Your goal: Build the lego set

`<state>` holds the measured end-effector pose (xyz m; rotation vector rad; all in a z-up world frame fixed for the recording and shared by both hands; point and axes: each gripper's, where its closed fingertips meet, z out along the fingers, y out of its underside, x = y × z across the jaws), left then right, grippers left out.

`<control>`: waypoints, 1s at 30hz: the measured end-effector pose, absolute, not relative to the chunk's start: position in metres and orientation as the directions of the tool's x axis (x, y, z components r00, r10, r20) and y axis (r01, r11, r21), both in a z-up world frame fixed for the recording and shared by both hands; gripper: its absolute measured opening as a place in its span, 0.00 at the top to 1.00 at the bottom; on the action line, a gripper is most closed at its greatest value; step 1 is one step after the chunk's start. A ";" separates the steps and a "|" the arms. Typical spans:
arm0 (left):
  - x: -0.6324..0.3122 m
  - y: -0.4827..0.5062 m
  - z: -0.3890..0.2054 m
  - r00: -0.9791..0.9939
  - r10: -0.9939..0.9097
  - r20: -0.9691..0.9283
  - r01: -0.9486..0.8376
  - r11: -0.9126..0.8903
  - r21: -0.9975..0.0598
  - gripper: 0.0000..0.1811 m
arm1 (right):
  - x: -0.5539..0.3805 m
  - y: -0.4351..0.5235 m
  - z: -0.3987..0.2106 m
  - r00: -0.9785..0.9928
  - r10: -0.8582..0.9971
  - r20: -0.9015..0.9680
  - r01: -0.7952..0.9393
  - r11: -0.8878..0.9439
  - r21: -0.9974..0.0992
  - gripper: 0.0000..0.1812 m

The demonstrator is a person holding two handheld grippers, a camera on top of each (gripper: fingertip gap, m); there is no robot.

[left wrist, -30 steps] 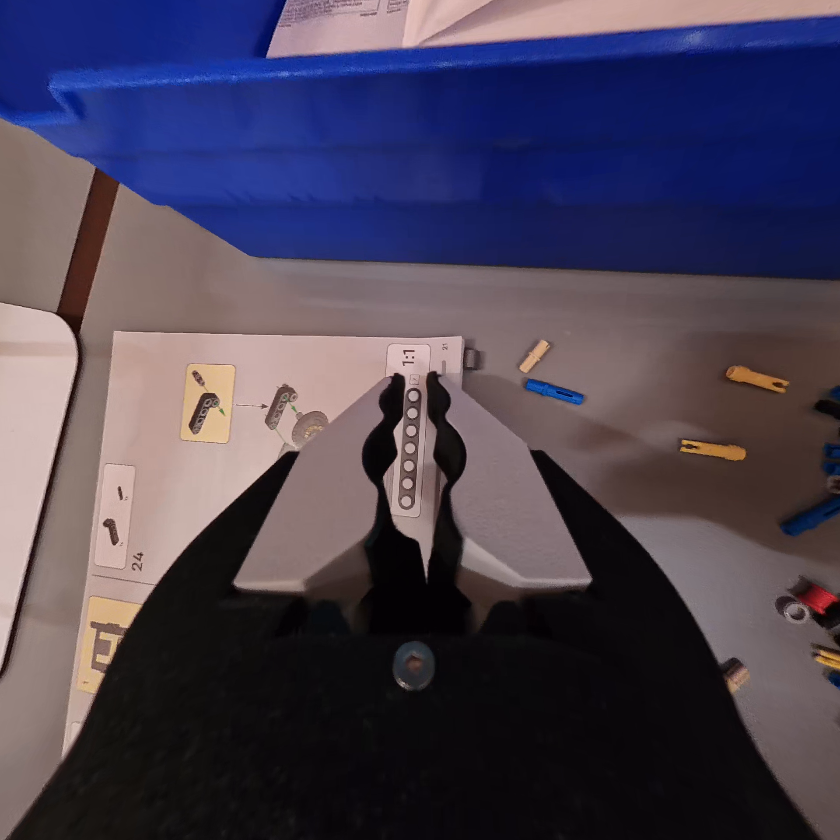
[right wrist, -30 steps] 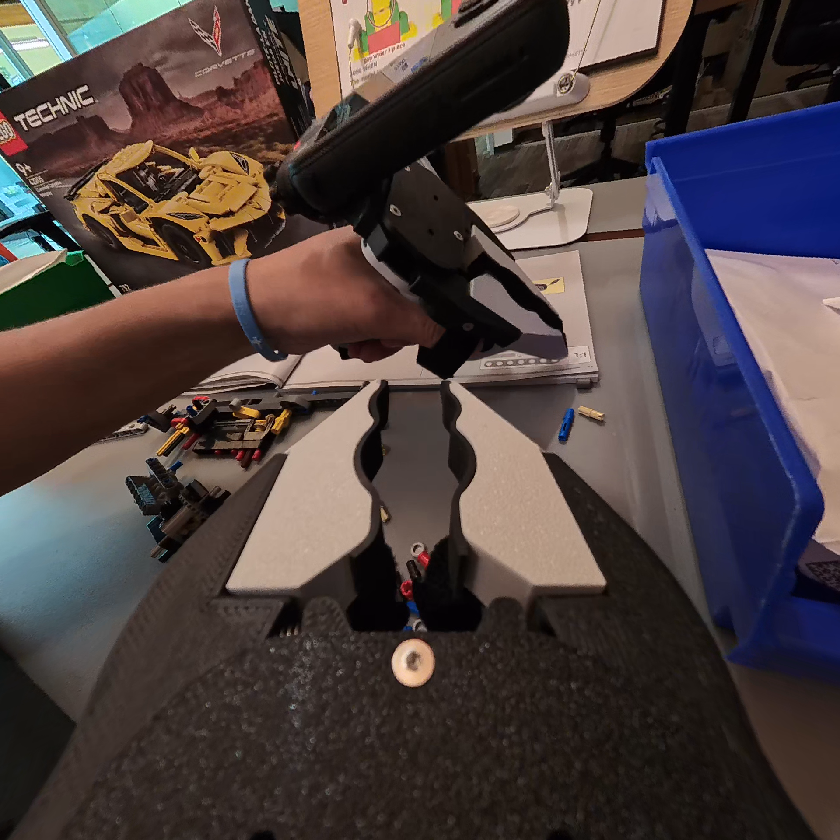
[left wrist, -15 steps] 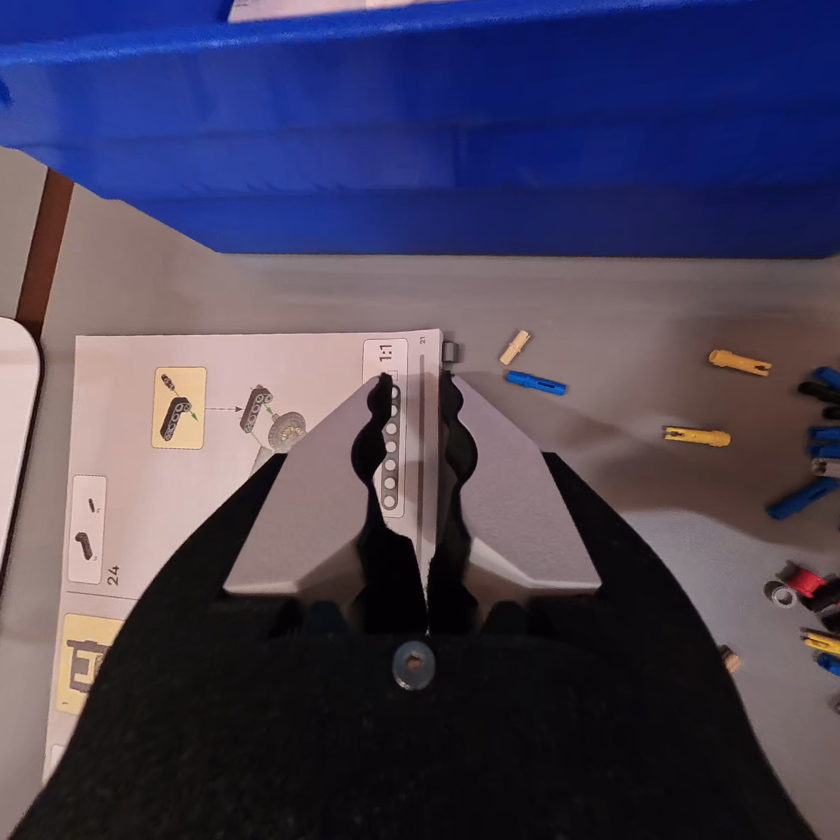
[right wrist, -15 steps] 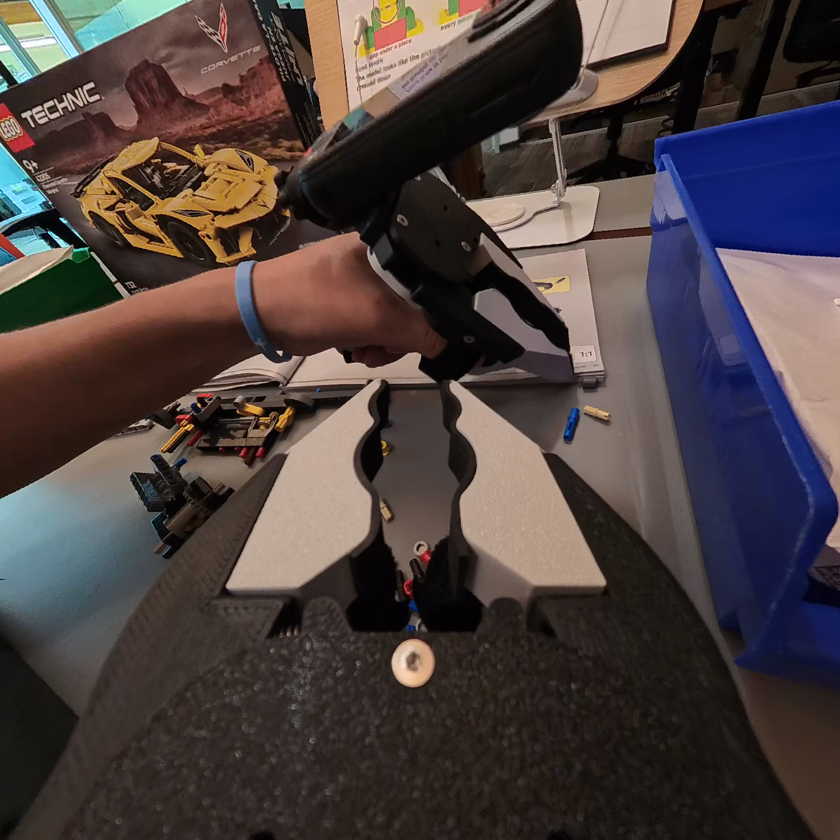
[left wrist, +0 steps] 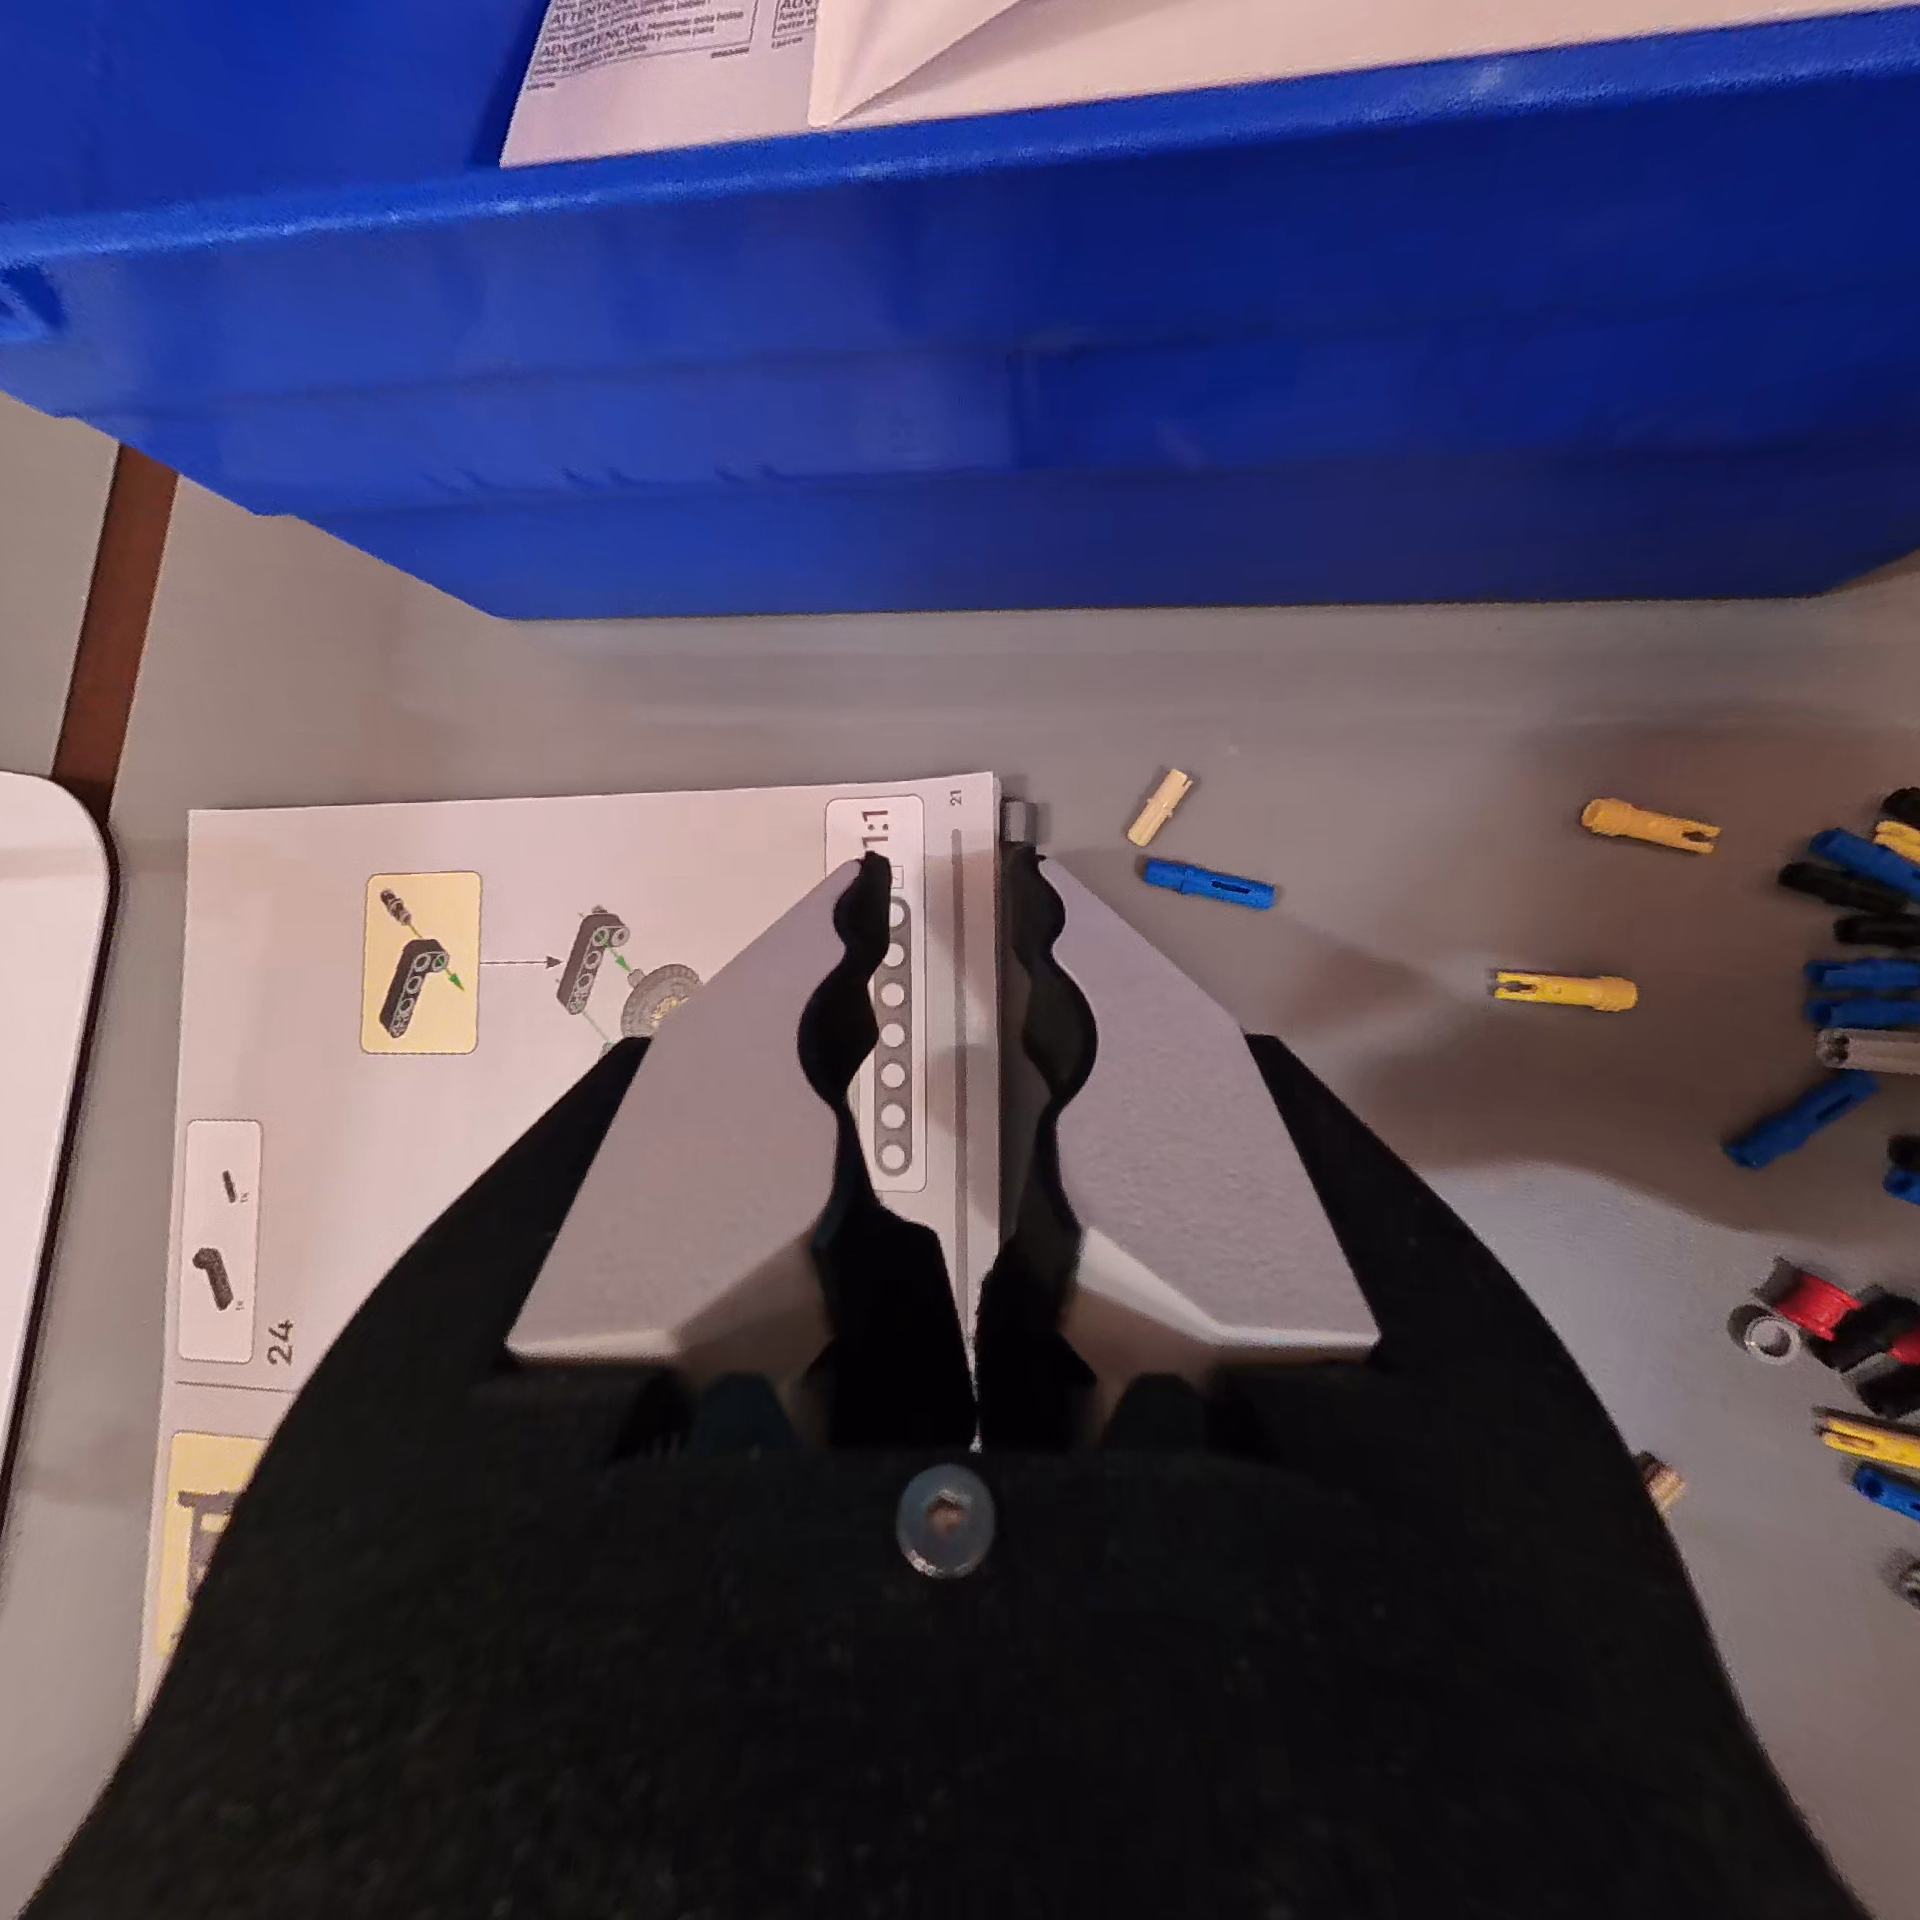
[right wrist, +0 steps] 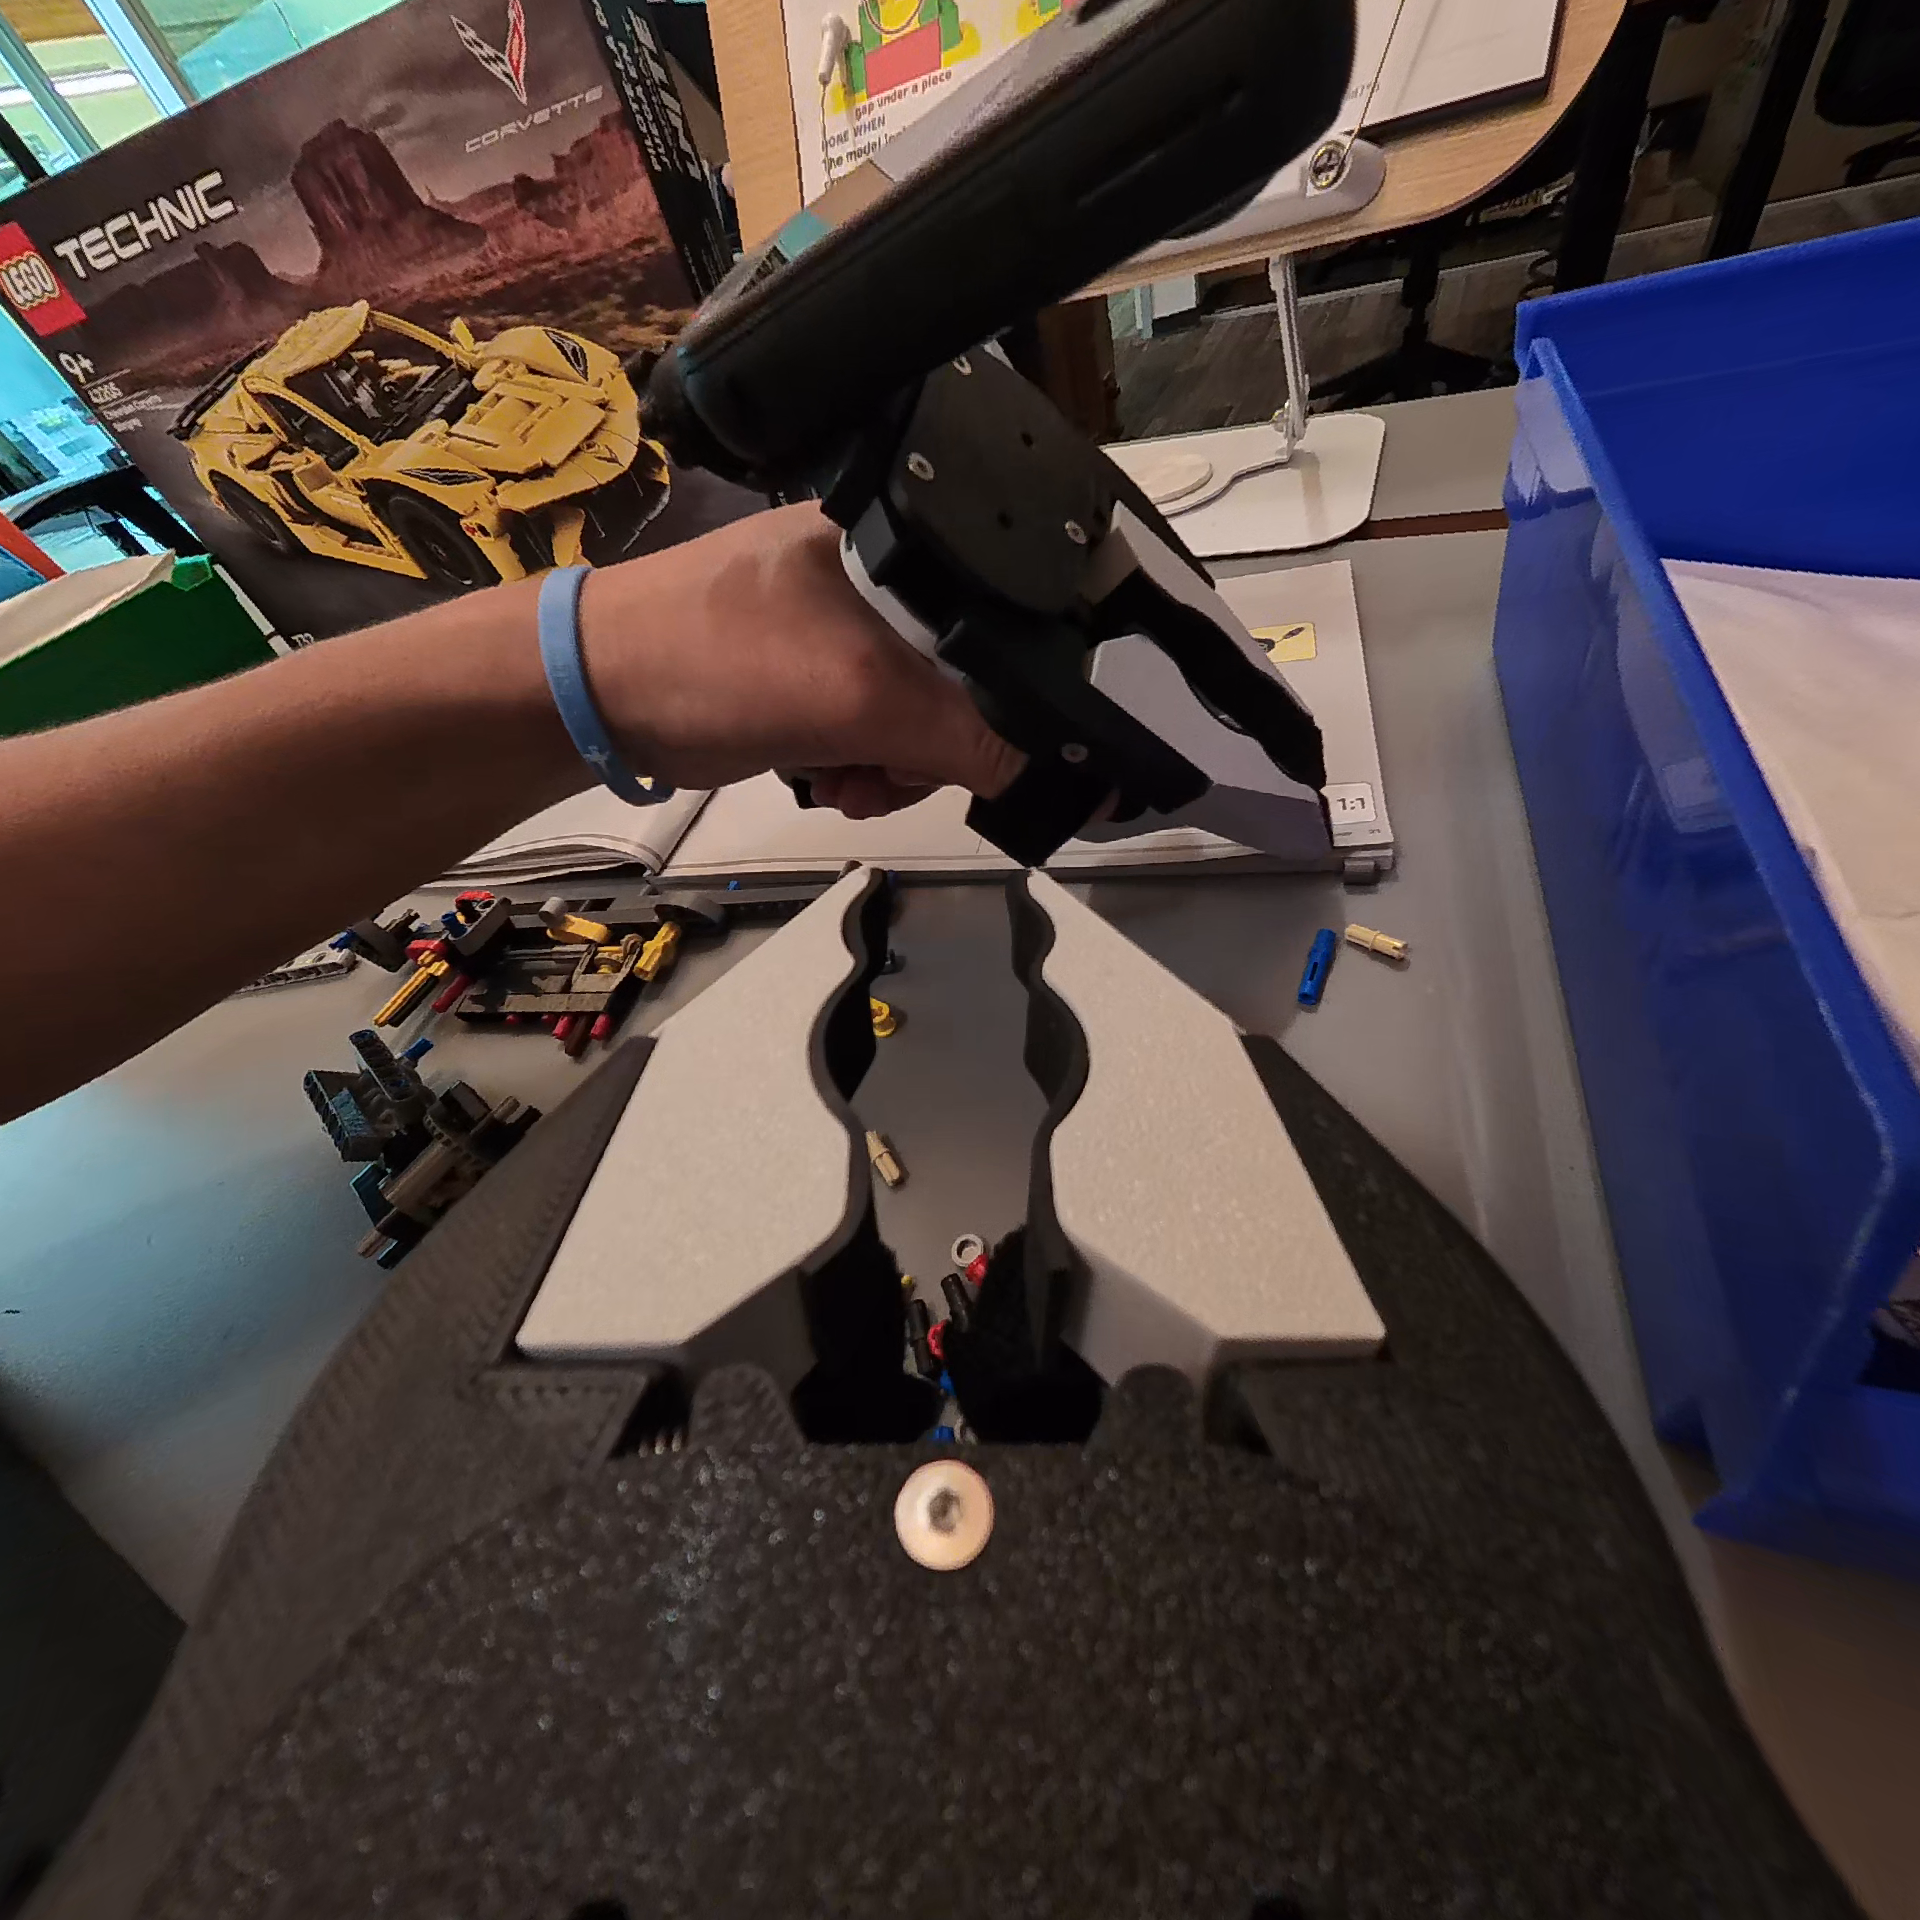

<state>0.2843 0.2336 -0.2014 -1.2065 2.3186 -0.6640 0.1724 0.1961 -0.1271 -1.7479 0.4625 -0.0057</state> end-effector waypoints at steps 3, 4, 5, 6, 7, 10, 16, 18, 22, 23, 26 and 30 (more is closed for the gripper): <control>0.286 0.236 -0.202 -0.515 -0.840 -0.168 -0.627 0.503 -0.595 0.88 | 0.172 0.196 -0.128 0.919 -0.308 -0.244 -0.303 -0.158 -0.940 0.88; 0.287 0.238 -0.202 -0.511 -0.842 -0.172 -0.628 0.502 -0.595 0.89 | 0.172 0.196 -0.128 0.920 -0.308 -0.244 -0.302 -0.158 -0.940 0.88; 0.287 0.238 -0.202 -0.510 -0.843 -0.171 -0.628 0.500 -0.596 0.88 | 0.172 0.196 -0.128 0.920 -0.307 -0.244 -0.302 -0.158 -0.940 0.88; 0.288 0.238 -0.202 -0.507 -0.845 -0.171 -0.629 0.498 -0.598 0.89 | 0.172 0.197 -0.128 0.920 -0.307 -0.243 -0.301 -0.159 -0.940 0.88; 0.288 0.239 -0.201 -0.504 -0.846 -0.173 -0.628 0.497 -0.599 0.89 | 0.172 0.197 -0.128 0.920 -0.308 -0.241 -0.300 -0.160 -0.941 0.88; 0.287 0.238 -0.201 -0.510 -0.839 -0.189 -0.622 0.512 -0.593 0.90 | 0.171 0.197 -0.128 0.921 -0.305 -0.241 -0.299 -0.161 -0.941 0.88; 0.286 0.233 -0.202 -0.524 -0.832 -0.181 -0.613 0.516 -0.599 0.89 | 0.171 0.197 -0.129 0.922 -0.303 -0.241 -0.299 -0.164 -0.940 0.88; 0.287 0.235 -0.205 -0.525 -0.831 -0.186 -0.617 0.521 -0.590 0.89 | 0.171 0.197 -0.129 0.923 -0.303 -0.239 -0.298 -0.167 -0.940 0.88; 0.288 0.236 -0.202 -0.517 -0.838 -0.175 -0.620 0.508 -0.598 0.89 | 0.171 0.197 -0.129 0.923 -0.302 -0.240 -0.299 -0.166 -0.940 0.88; 0.288 0.236 -0.202 -0.519 -0.837 -0.176 -0.618 0.509 -0.599 0.89 | 0.171 0.197 -0.129 0.923 -0.301 -0.241 -0.300 -0.167 -0.939 0.88; 0.287 0.237 -0.202 -0.523 -0.834 -0.177 -0.618 0.514 -0.596 0.88 | 0.170 0.197 -0.129 0.923 -0.299 -0.241 -0.300 -0.168 -0.939 0.88; 0.287 0.236 -0.203 -0.520 -0.837 -0.170 -0.620 0.507 -0.598 0.92 | 0.170 0.197 -0.130 0.924 -0.298 -0.240 -0.298 -0.169 -0.939 0.88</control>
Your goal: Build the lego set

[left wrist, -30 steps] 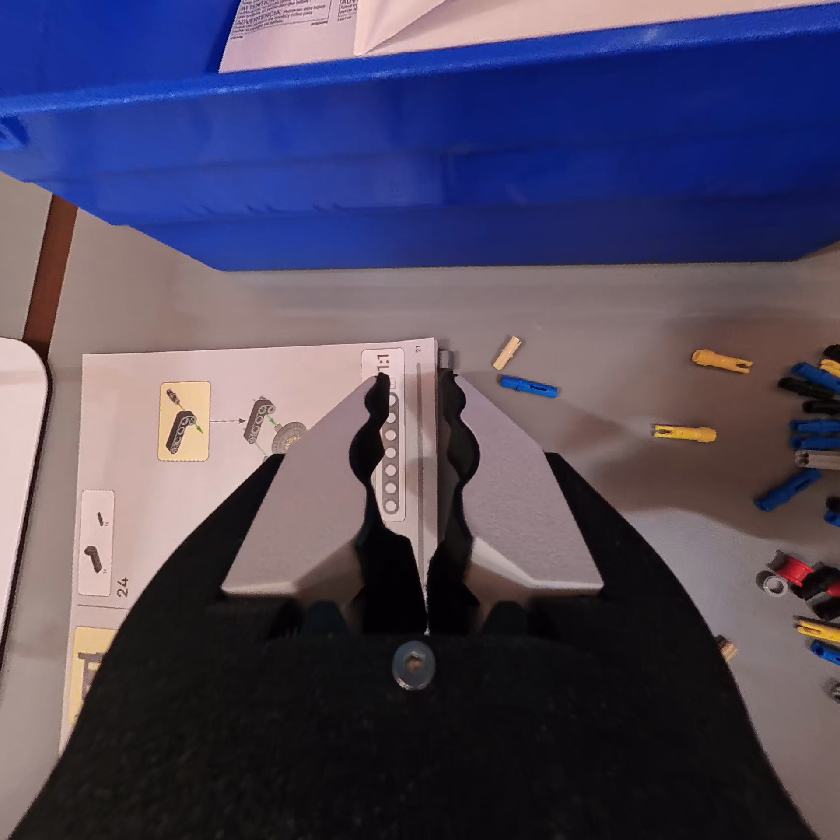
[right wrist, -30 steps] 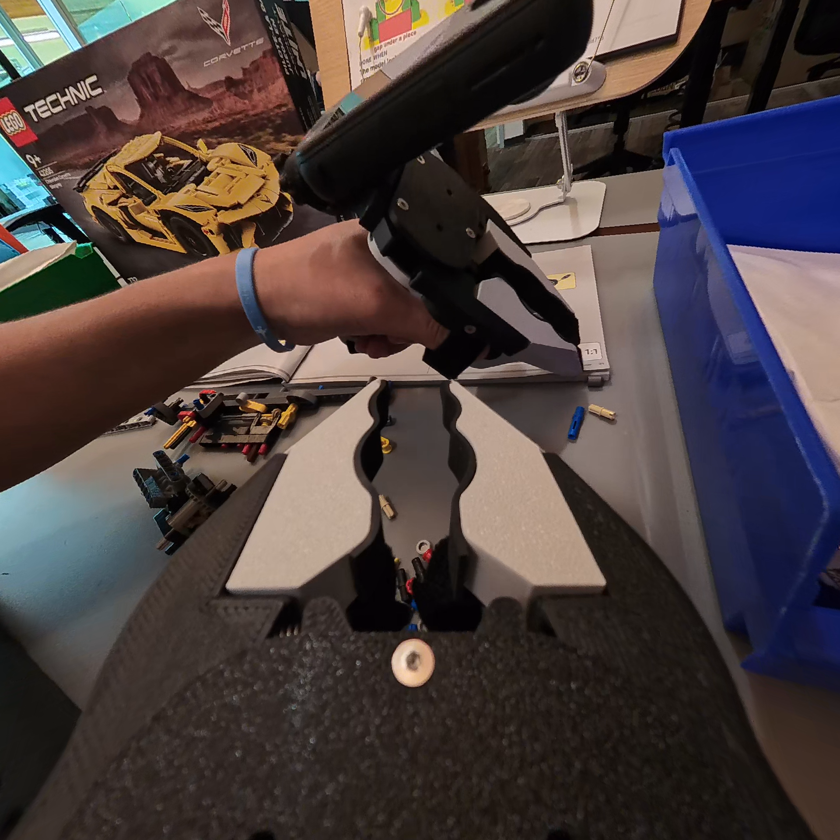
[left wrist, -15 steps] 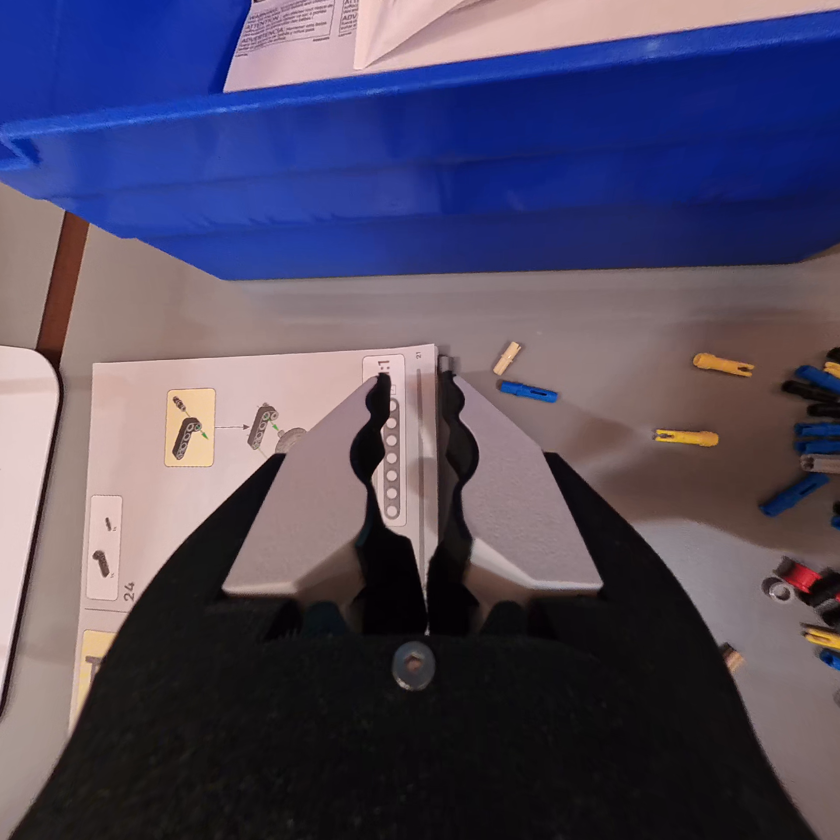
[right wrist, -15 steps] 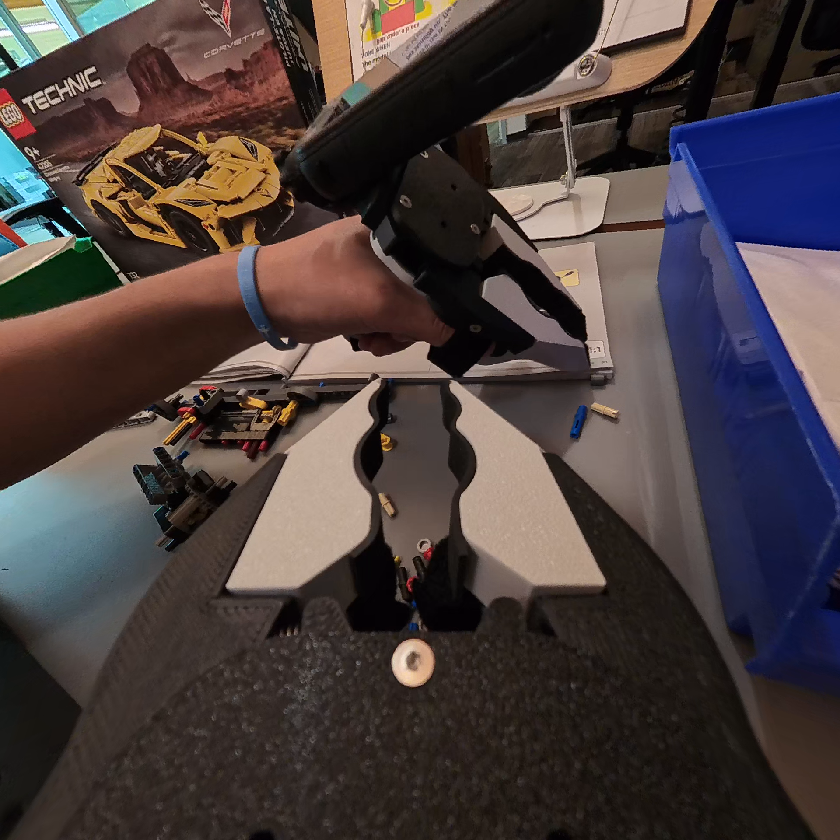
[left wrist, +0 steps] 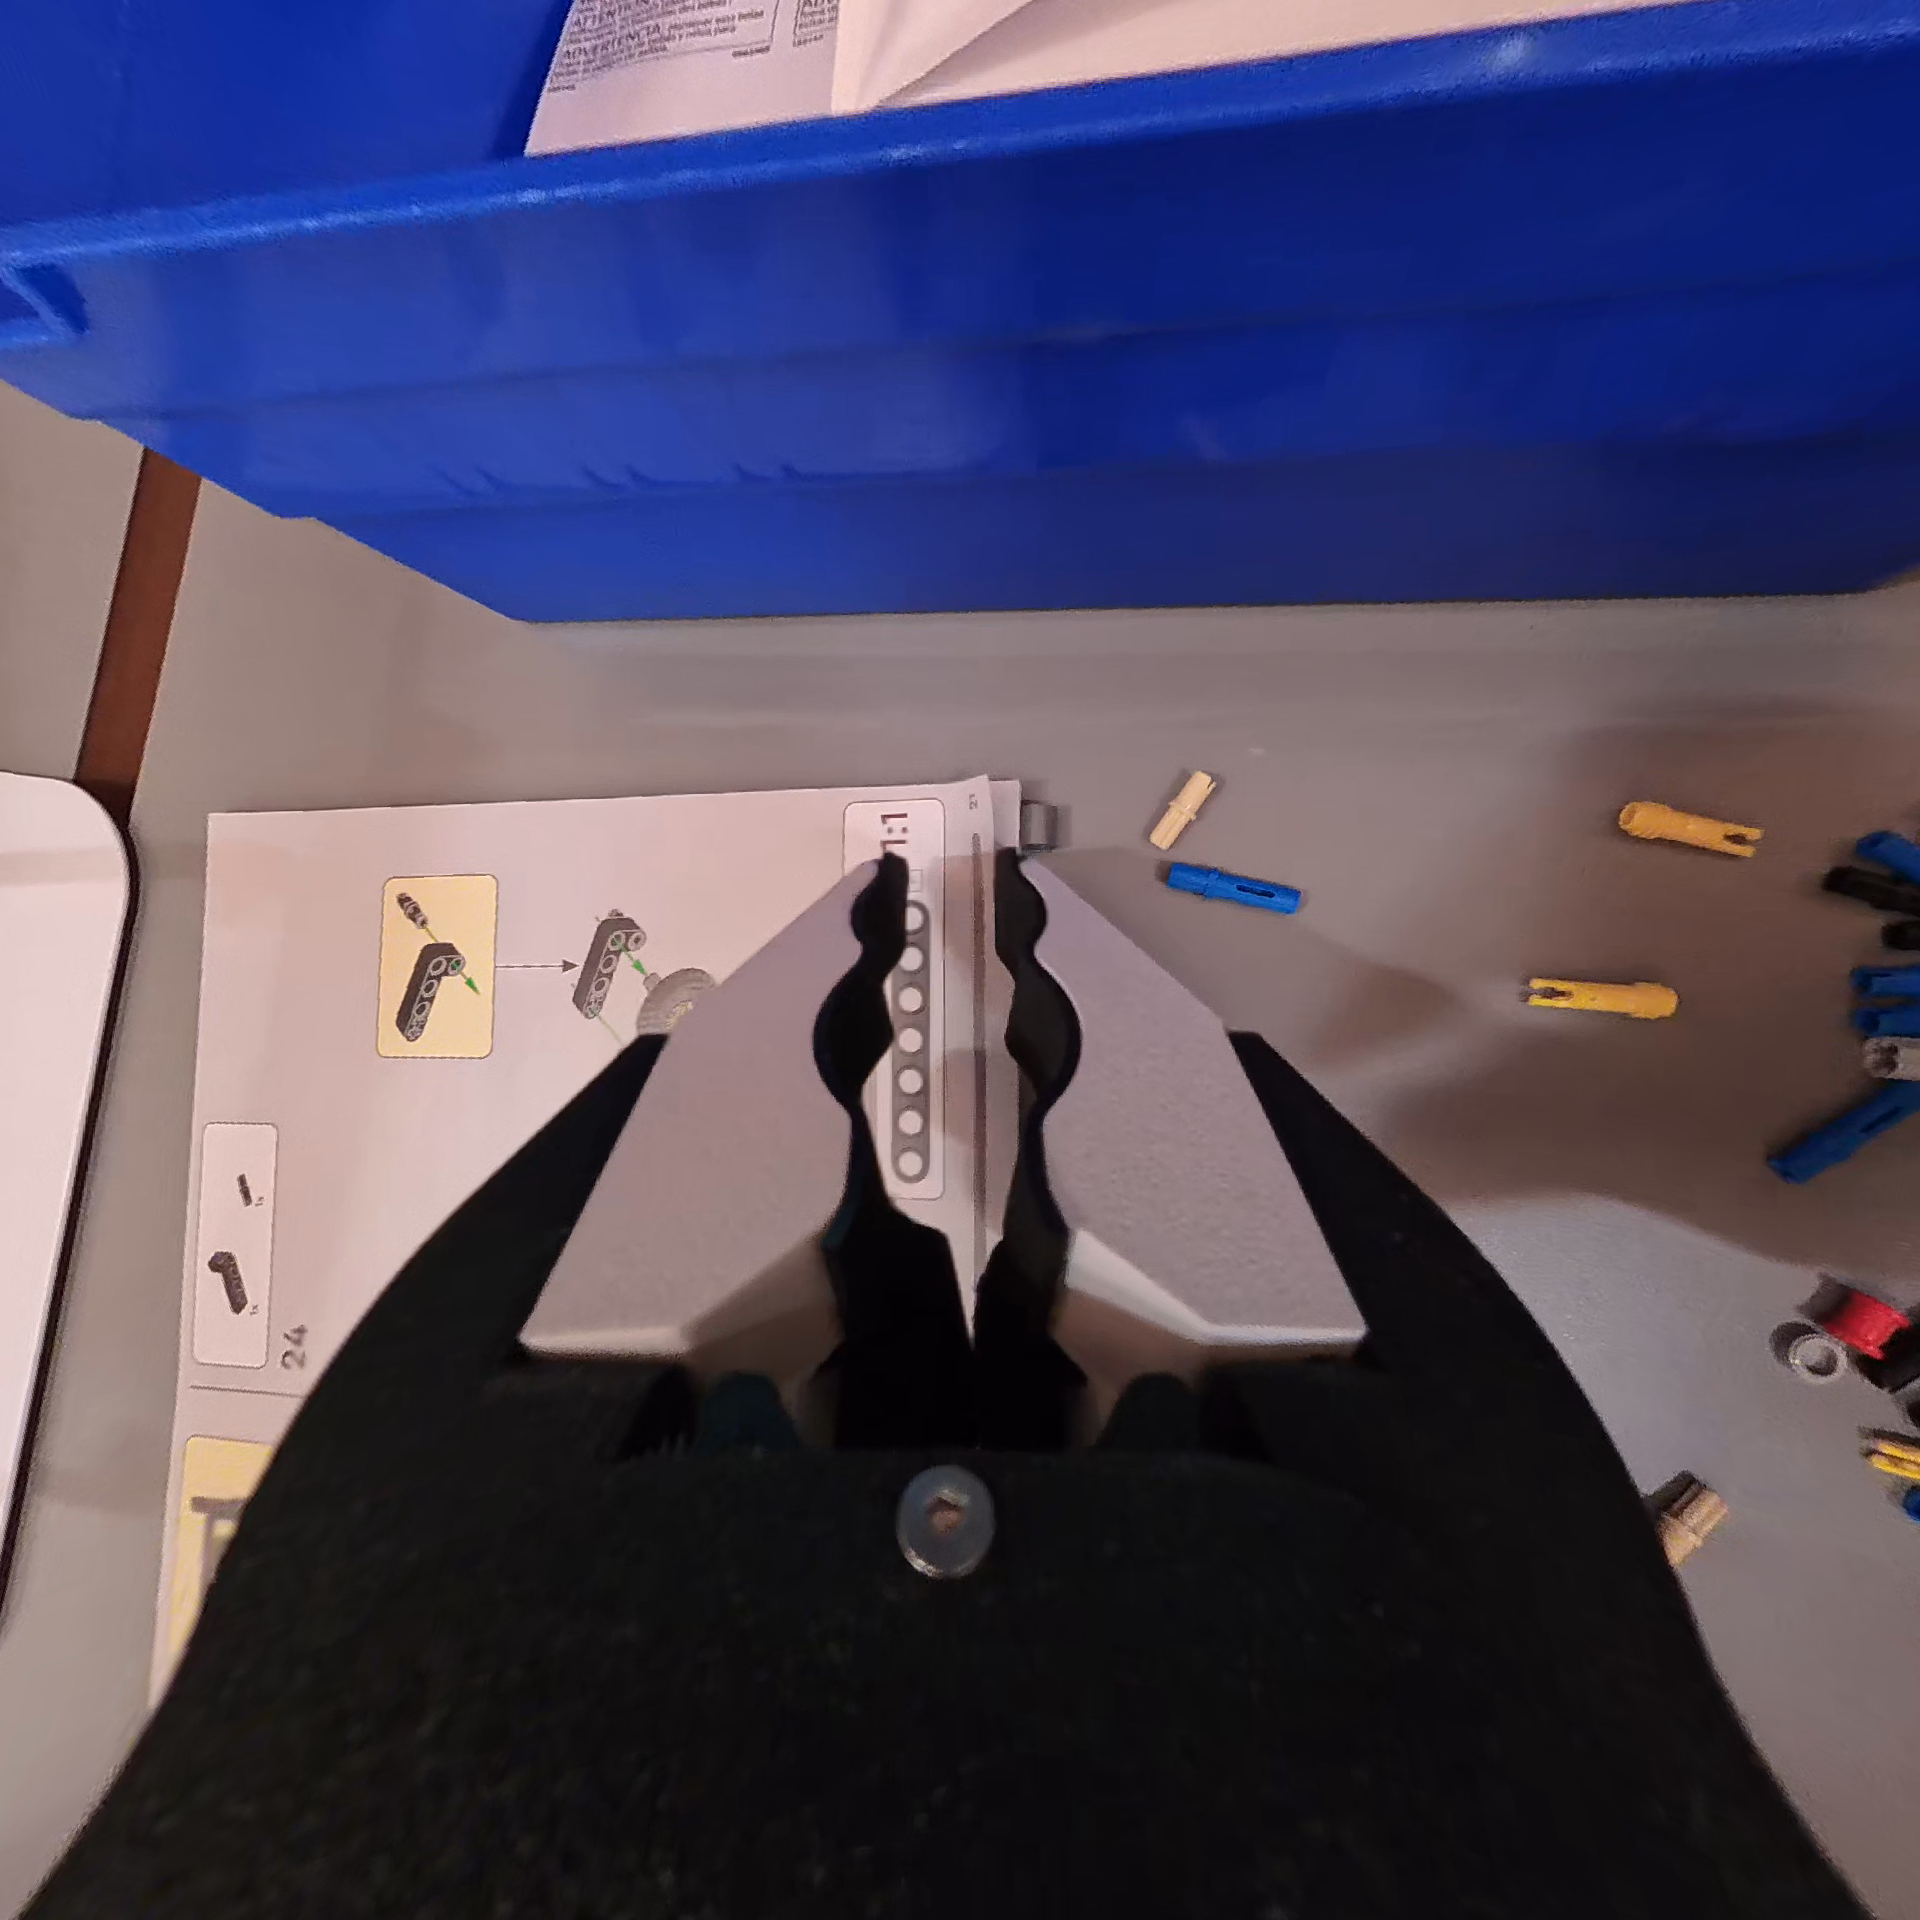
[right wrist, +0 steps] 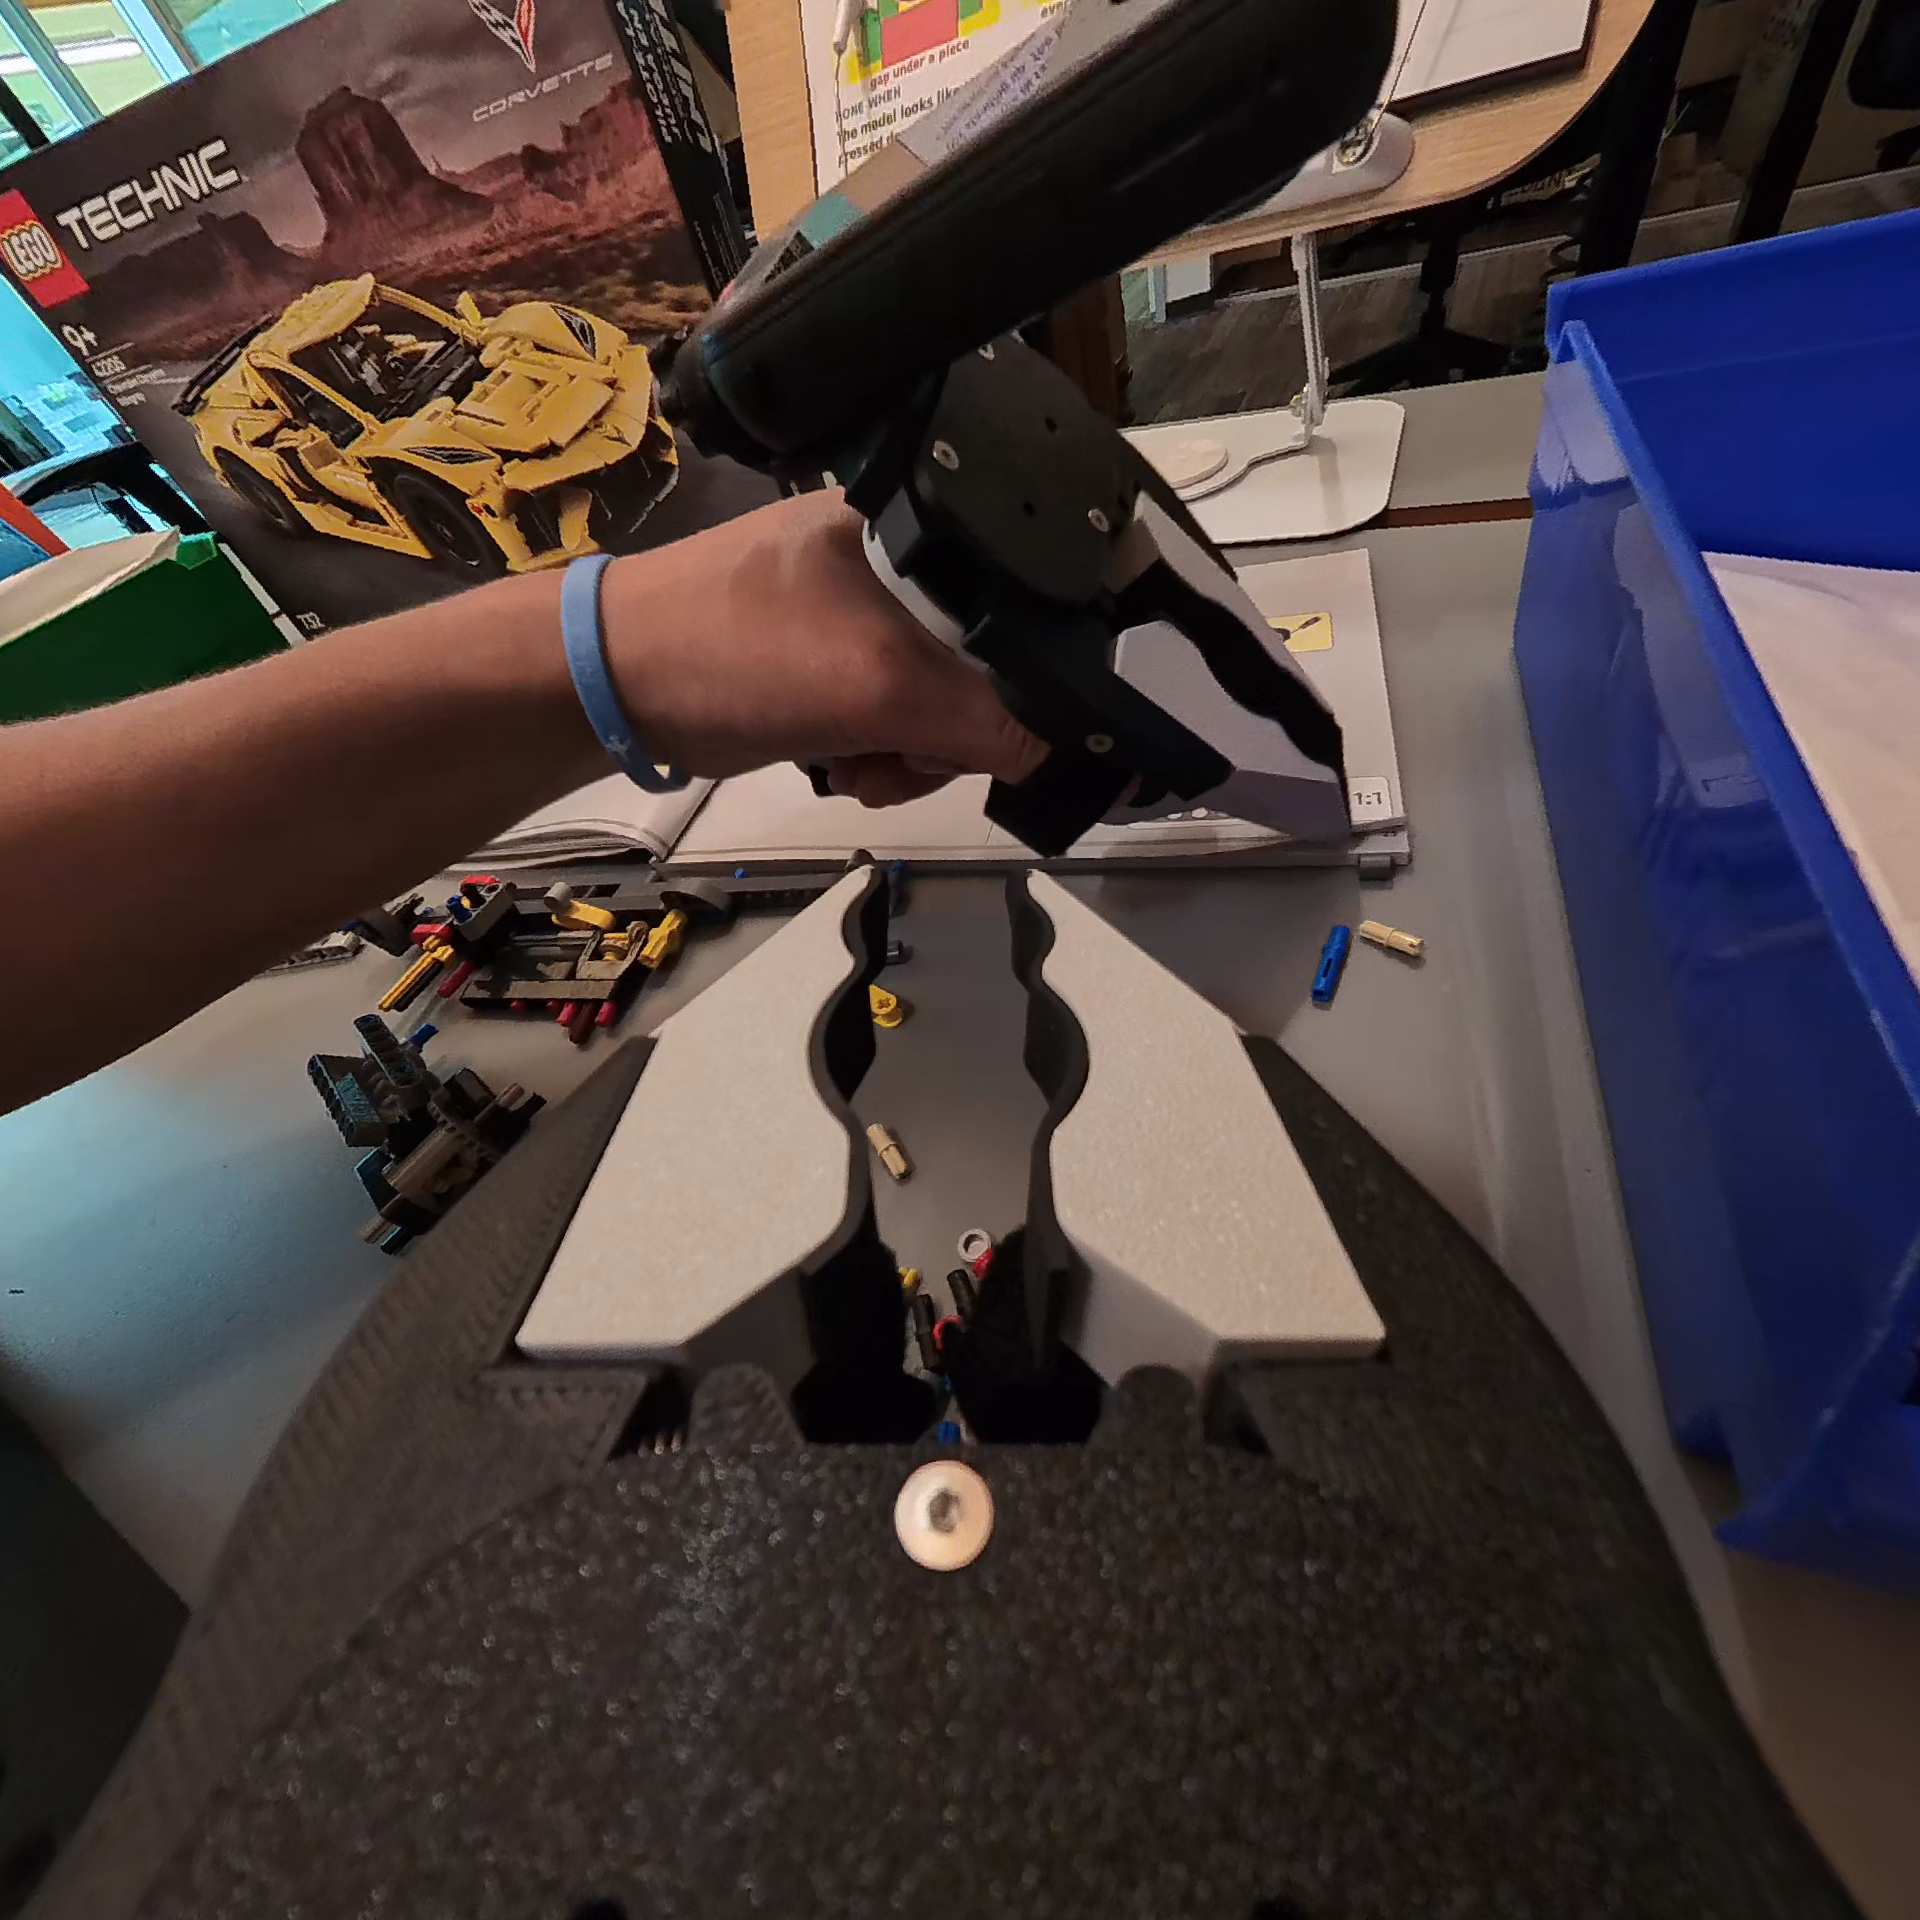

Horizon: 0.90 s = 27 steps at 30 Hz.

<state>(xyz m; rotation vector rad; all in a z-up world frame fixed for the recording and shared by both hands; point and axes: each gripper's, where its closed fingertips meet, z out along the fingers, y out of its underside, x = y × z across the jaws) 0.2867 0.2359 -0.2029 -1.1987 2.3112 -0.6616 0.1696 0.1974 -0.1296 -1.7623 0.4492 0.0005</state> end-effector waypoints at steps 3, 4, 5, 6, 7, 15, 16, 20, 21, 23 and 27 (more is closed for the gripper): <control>0.286 0.235 -0.204 -0.515 -0.838 -0.182 -0.619 0.510 -0.597 0.98 | 0.169 0.197 -0.130 0.924 -0.297 -0.240 -0.298 -0.170 -0.939 0.88; 0.286 0.234 -0.205 -0.514 -0.838 -0.184 -0.620 0.511 -0.596 0.98 | 0.169 0.197 -0.130 0.924 -0.296 -0.240 -0.298 -0.171 -0.939 0.88; 0.286 0.233 -0.206 -0.511 -0.839 -0.186 -0.620 0.510 -0.596 0.99 | 0.169 0.197 -0.130 0.925 -0.297 -0.239 -0.298 -0.171 -0.939 0.88; 0.286 0.233 -0.206 -0.507 -0.841 -0.191 -0.620 0.509 -0.597 0.99 | 0.169 0.197 -0.130 0.925 -0.297 -0.238 -0.297 -0.171 -0.939 0.88; 0.287 0.233 -0.206 -0.503 -0.843 -0.193 -0.620 0.507 -0.598 1.00 | 0.169 0.197 -0.130 0.925 -0.297 -0.238 -0.297 -0.172 -0.939 0.88; 0.289 0.244 -0.197 -0.423 -0.896 -0.135 -0.620 0.395 -0.678 1.00 | 0.170 0.196 -0.129 0.924 -0.305 -0.230 -0.290 -0.168 -0.942 0.88; 0.289 0.247 -0.193 -0.403 -0.908 -0.116 -0.619 0.364 -0.696 1.00 | 0.172 0.196 -0.129 0.923 -0.311 -0.227 -0.288 -0.166 -0.943 0.88; 0.285 0.257 -0.181 -0.351 -0.936 -0.015 -0.626 0.246 -0.740 1.00 | 0.192 0.199 -0.129 0.902 -0.394 -0.176 -0.256 -0.161 -0.953 0.84; 0.283 0.260 -0.179 -0.339 -0.941 0.002 -0.627 0.225 -0.746 1.00 | 0.196 0.204 -0.129 0.906 -0.396 -0.147 -0.230 -0.171 -0.958 0.80; 0.280 0.266 -0.172 -0.316 -0.949 0.016 -0.619 0.193 -0.761 1.00 | 0.203 0.217 -0.143 0.911 -0.403 -0.084 -0.208 -0.274 -0.939 0.72; 0.273 0.275 -0.158 -0.286 -0.957 0.047 -0.590 0.137 -0.795 1.00 | 0.218 0.246 -0.165 0.907 -0.418 -0.050 -0.248 -0.435 -0.866 0.61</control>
